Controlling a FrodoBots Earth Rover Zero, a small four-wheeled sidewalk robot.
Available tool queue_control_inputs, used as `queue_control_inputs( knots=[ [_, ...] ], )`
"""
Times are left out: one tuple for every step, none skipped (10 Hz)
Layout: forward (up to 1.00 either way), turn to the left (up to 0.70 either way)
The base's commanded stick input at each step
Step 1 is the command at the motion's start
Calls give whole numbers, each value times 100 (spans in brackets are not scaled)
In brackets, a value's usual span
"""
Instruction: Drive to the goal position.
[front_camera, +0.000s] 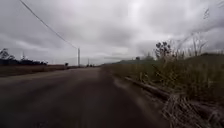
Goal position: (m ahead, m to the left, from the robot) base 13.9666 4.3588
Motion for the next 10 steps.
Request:
queue_control_inputs(
  knots=[
    [70,0],
    [70,7],
    [70,14],
    [70,14],
    [70,14],
    [70,14],
    [70,14],
    [70,14],
    [70,9],
    [70,0]
  ],
)
